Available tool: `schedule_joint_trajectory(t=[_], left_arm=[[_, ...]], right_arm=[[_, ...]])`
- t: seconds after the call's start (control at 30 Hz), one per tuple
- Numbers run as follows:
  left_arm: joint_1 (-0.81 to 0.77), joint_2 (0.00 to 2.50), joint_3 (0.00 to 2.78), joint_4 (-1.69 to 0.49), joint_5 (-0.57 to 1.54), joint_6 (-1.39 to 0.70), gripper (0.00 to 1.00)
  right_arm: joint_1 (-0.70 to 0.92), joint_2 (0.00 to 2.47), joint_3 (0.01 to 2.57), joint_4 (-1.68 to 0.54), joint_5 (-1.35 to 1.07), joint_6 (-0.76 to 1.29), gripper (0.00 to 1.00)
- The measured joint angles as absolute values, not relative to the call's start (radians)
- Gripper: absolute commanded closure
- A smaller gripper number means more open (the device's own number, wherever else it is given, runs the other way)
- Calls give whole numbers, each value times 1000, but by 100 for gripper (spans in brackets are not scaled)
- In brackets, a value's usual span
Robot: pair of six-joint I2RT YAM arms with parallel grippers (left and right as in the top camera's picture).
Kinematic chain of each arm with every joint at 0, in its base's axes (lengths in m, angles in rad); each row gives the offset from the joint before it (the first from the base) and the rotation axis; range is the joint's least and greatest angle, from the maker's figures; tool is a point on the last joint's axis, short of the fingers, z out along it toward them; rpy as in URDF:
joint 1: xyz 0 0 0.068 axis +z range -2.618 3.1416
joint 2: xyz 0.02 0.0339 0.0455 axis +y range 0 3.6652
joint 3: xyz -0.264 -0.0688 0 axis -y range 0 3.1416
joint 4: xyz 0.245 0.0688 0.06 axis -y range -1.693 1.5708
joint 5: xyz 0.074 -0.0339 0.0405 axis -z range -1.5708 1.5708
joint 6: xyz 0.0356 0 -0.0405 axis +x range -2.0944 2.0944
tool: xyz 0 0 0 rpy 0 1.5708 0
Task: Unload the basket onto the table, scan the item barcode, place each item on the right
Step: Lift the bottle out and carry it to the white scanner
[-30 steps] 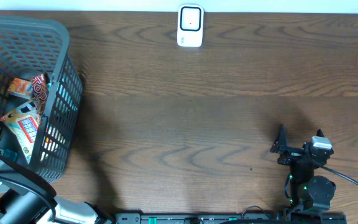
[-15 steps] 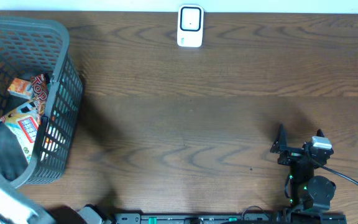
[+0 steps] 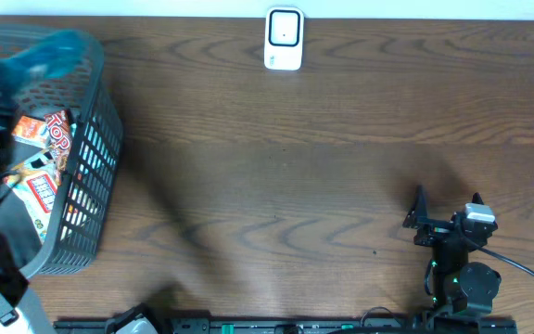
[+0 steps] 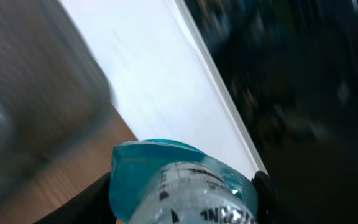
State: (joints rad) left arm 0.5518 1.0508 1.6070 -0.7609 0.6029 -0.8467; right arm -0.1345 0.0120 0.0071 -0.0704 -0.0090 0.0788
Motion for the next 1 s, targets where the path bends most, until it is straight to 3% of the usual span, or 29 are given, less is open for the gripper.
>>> schedule_joint_trajectory(t=[0.3, 0.57, 1.0], left_arm=[[67, 1164, 1607, -805, 571, -833, 40], [-281, 1384, 1605, -858, 339, -777, 40], [-609, 1727, 1599, -864, 90, -759, 40]], right_arm=[[-134, 12, 7, -70, -9, 79, 1], [-134, 12, 7, -70, -9, 78, 1], [-134, 12, 7, -70, -9, 79, 1]])
